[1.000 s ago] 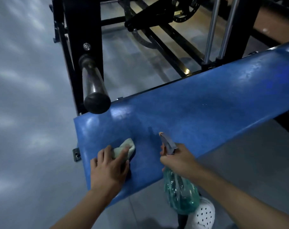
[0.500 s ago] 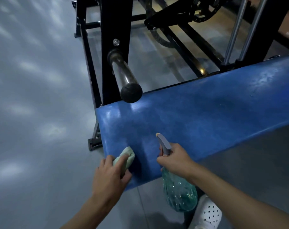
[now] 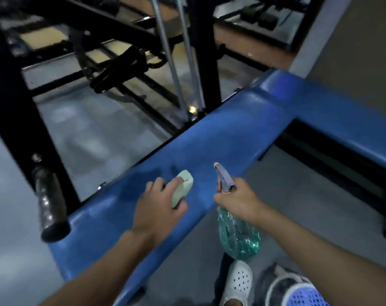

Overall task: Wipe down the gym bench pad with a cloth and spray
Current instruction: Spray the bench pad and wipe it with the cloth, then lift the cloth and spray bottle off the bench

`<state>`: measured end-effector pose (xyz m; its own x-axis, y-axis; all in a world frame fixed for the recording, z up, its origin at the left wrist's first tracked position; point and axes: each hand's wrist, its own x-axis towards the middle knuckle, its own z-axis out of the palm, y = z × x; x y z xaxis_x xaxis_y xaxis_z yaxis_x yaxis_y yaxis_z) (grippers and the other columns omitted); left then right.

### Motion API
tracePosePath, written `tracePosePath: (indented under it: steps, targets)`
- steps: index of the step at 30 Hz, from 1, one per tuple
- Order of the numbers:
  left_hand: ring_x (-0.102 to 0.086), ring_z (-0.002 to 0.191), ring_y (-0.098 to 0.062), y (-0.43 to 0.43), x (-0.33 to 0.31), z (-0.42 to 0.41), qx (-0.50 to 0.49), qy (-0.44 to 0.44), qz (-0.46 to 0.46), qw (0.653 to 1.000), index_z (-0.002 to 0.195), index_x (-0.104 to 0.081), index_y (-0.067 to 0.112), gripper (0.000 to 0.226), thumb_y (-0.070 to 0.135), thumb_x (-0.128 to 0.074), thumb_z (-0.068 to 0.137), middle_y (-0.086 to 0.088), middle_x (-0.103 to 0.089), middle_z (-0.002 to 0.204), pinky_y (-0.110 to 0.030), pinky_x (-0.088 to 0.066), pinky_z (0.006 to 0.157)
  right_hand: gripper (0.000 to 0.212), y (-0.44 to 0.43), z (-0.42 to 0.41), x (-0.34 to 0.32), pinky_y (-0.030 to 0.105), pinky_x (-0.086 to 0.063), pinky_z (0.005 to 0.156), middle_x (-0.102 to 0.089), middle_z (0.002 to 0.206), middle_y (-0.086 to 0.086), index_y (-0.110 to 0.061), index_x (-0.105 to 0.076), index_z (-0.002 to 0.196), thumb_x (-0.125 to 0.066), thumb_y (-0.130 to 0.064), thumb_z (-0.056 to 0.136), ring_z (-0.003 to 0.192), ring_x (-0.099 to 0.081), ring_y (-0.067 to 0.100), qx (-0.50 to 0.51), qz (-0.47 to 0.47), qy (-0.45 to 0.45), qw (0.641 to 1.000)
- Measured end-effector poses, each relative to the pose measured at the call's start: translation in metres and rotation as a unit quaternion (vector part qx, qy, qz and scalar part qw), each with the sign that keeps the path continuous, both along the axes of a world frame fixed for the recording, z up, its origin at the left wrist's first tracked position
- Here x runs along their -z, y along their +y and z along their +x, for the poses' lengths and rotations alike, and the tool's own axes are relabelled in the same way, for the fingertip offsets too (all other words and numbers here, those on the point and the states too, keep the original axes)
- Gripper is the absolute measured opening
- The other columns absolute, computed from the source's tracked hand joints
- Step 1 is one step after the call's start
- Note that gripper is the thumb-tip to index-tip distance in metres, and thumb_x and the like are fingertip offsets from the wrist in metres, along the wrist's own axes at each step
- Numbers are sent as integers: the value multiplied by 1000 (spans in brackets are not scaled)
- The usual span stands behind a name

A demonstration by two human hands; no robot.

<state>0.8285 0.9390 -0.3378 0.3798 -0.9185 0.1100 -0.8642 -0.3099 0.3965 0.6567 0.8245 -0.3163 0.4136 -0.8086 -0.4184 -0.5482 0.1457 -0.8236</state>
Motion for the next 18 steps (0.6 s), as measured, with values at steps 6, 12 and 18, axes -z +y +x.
tracePosePath:
  steps: [6,12,18]
  targets:
    - [-49,95,-25,-168,-109,-85,142,17,-37,989,121,-52,32,42,43,-53,80,4,-52,100,-42,-50,73,14,-109,-131,-103,30,-45,60,-46,64,1,-12,-47,75,-60,-9,73,61,-46,19,161,-48,-11,986]
    - [-54,99,-30,-328,-220,-213,256,59,-65,963,123,-53,25,40,31,-64,86,-2,-58,110,-42,-45,84,17,-202,-287,-201,37,-50,66,-50,71,1,-10,-56,82,-63,-16,68,66,-47,20,303,-96,-28,948]
    - [-56,91,-23,-457,-310,-344,367,151,-46,917,104,-50,25,19,27,-60,88,-1,-57,99,-35,-39,71,32,-269,-416,-281,55,-57,74,-52,73,4,1,-56,94,-62,-17,68,65,-52,21,425,-148,-17,893]
